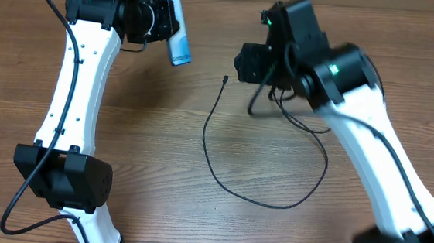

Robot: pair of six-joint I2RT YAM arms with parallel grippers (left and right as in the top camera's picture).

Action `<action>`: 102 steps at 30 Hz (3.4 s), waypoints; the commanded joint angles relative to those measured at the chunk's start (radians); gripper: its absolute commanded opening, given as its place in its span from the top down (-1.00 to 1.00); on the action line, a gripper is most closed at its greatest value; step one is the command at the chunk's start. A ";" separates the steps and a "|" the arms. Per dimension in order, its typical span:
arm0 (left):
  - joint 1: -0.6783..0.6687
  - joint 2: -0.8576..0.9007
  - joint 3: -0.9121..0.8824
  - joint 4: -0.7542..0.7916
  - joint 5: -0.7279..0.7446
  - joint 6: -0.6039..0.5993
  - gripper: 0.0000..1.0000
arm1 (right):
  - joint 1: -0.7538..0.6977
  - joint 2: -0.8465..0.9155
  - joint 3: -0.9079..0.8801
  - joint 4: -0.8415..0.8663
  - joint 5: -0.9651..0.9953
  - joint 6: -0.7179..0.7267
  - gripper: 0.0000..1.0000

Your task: Plug charger to phone and switch on socket

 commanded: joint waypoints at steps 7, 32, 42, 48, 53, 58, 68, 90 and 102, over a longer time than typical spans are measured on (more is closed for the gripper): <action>0.003 -0.006 0.010 -0.039 -0.202 -0.081 0.92 | -0.060 0.315 0.273 -0.124 -0.034 0.020 -0.35; 0.003 -0.006 0.010 -0.081 -0.193 -0.078 0.92 | -0.056 0.550 0.185 0.096 0.011 0.159 -0.55; 0.002 -0.006 0.010 -0.079 -0.187 -0.078 0.92 | -0.019 0.611 0.168 0.128 0.061 0.208 -0.47; 0.002 -0.006 0.010 -0.080 -0.186 -0.078 0.91 | 0.032 0.656 0.167 0.140 0.179 0.251 -0.46; 0.002 -0.006 0.010 -0.080 -0.186 -0.078 0.91 | 0.053 0.689 0.166 0.149 0.236 0.297 -0.40; 0.002 -0.006 0.010 -0.080 -0.186 -0.078 0.92 | 0.052 0.700 0.166 0.150 0.237 0.296 -0.32; 0.002 -0.006 0.010 -0.080 -0.180 -0.078 0.92 | 0.051 0.757 0.164 0.130 0.233 0.296 -0.21; 0.002 -0.006 0.010 -0.062 -0.167 -0.078 0.92 | -0.005 0.763 0.208 -0.057 0.139 0.355 -0.10; 0.002 -0.006 0.010 -0.060 -0.159 -0.078 0.92 | -0.047 0.763 0.223 0.023 0.134 0.355 -0.04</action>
